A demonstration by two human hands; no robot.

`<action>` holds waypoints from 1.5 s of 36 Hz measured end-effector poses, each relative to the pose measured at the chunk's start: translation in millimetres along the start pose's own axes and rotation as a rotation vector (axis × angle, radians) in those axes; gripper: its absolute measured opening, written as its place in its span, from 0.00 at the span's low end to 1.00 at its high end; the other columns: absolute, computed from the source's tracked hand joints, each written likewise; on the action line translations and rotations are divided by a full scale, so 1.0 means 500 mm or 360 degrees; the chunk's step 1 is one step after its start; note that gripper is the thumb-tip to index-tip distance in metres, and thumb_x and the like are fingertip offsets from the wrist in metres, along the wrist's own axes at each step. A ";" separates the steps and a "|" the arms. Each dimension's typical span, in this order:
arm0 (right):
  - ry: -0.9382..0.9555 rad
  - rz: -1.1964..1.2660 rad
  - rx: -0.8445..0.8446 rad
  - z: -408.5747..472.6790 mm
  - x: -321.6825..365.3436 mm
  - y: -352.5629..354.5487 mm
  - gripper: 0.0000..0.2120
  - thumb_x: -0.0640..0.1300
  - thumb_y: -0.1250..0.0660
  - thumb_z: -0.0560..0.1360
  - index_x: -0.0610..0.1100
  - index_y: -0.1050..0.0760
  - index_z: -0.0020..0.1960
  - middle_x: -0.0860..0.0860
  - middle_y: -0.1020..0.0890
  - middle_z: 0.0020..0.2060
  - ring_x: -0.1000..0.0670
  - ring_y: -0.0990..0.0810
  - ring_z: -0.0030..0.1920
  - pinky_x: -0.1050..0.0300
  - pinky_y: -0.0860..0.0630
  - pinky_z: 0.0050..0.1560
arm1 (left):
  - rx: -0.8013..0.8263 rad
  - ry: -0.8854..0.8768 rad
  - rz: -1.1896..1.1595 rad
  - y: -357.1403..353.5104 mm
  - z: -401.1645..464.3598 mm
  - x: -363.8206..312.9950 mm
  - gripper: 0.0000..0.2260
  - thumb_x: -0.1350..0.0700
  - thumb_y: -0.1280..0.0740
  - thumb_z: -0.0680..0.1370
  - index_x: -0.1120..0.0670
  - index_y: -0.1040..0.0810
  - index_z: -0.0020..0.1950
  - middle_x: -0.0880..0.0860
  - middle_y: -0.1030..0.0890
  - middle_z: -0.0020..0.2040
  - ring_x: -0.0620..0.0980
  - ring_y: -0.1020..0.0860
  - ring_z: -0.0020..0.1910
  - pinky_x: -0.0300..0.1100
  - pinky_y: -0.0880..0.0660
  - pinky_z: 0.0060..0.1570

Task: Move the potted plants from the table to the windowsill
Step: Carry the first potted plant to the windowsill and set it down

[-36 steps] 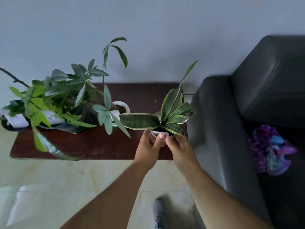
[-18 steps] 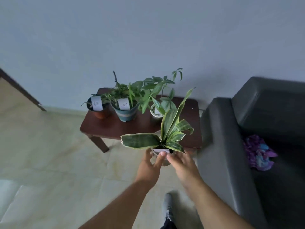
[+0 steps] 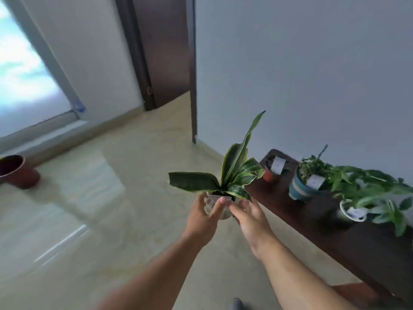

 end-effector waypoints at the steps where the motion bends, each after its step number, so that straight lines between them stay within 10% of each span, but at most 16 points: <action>1: -0.0005 -0.0034 0.0062 0.013 0.010 -0.043 0.25 0.59 0.25 0.67 0.49 0.20 0.60 0.52 0.13 0.55 0.52 0.16 0.59 0.44 0.26 0.69 | -0.0059 -0.0008 -0.0013 0.043 0.007 0.002 0.11 0.43 0.32 0.78 0.42 0.30 0.56 0.34 0.26 0.47 0.15 0.30 0.39 0.22 0.31 0.38; 9: 0.0043 -0.0203 0.0470 0.129 0.078 -0.369 0.14 0.51 0.28 0.77 0.48 0.19 0.60 0.51 0.12 0.52 0.52 0.14 0.55 0.44 0.22 0.65 | -0.0477 0.0086 -0.0177 0.355 0.085 0.043 0.17 0.45 0.30 0.77 0.52 0.23 0.63 0.45 0.20 0.54 0.19 0.26 0.43 0.22 0.27 0.37; 14: 0.0036 -0.0256 0.0707 0.226 0.099 -0.560 0.16 0.55 0.28 0.75 0.49 0.18 0.60 0.51 0.12 0.52 0.50 0.14 0.56 0.43 0.22 0.65 | -0.0778 0.0152 -0.0143 0.526 0.155 0.069 0.30 0.30 0.31 0.67 0.48 0.23 0.60 0.47 0.19 0.59 0.34 0.22 0.52 0.31 0.25 0.45; 18: 0.0016 -0.0249 0.0857 0.308 0.124 -0.701 0.11 0.53 0.30 0.78 0.50 0.16 0.57 0.53 0.12 0.51 0.53 0.15 0.56 0.52 0.21 0.60 | -0.0866 0.0177 -0.0146 0.648 0.230 0.065 0.13 0.48 0.28 0.76 0.52 0.22 0.57 0.44 0.19 0.50 0.25 0.22 0.43 0.23 0.27 0.36; 22: 0.0010 -0.0292 0.1018 0.375 0.169 -0.836 0.10 0.53 0.31 0.79 0.53 0.16 0.57 0.57 0.12 0.51 0.60 0.16 0.53 0.60 0.24 0.54 | -0.0999 0.0151 -0.0246 0.766 0.303 0.065 0.17 0.44 0.27 0.74 0.51 0.23 0.59 0.48 0.17 0.51 0.39 0.17 0.48 0.31 0.22 0.41; 30: 0.0081 -0.0472 0.1187 0.495 0.250 -1.103 0.08 0.49 0.32 0.80 0.53 0.15 0.54 0.52 0.12 0.50 0.52 0.15 0.54 0.50 0.22 0.60 | -0.1102 0.0173 -0.0457 0.992 0.432 0.090 0.16 0.51 0.30 0.79 0.56 0.28 0.63 0.45 0.20 0.52 0.21 0.23 0.41 0.21 0.27 0.38; 40: -0.0025 -0.0592 0.1178 0.641 0.256 -1.494 0.13 0.56 0.30 0.77 0.54 0.20 0.59 0.59 0.16 0.57 0.54 0.19 0.61 0.48 0.25 0.67 | -0.1250 0.0232 -0.0541 1.343 0.592 0.193 0.19 0.49 0.30 0.78 0.57 0.30 0.63 0.44 0.22 0.52 0.25 0.22 0.43 0.21 0.28 0.39; 48: -0.0169 -0.0538 0.1280 0.715 0.281 -1.781 0.13 0.50 0.32 0.80 0.50 0.22 0.63 0.55 0.18 0.62 0.53 0.20 0.63 0.49 0.26 0.67 | -0.1386 0.0286 -0.0576 1.604 0.677 0.226 0.15 0.45 0.28 0.76 0.52 0.23 0.56 0.48 0.17 0.52 0.47 0.17 0.54 0.43 0.21 0.55; 54: -0.0179 -0.0563 0.1355 0.803 0.318 -1.962 0.10 0.49 0.34 0.82 0.48 0.22 0.61 0.54 0.17 0.59 0.53 0.20 0.61 0.51 0.26 0.66 | -0.1390 0.0250 -0.0608 1.762 0.772 0.228 0.06 0.51 0.30 0.79 0.46 0.27 0.51 0.40 0.23 0.49 0.33 0.23 0.46 0.22 0.28 0.41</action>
Point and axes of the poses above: each hand's wrist, its own z-axis towards the middle knuckle, its own y-axis out of the back of the hand, x = y × z, the point moved 3 cm from there along z, towards the middle knuckle
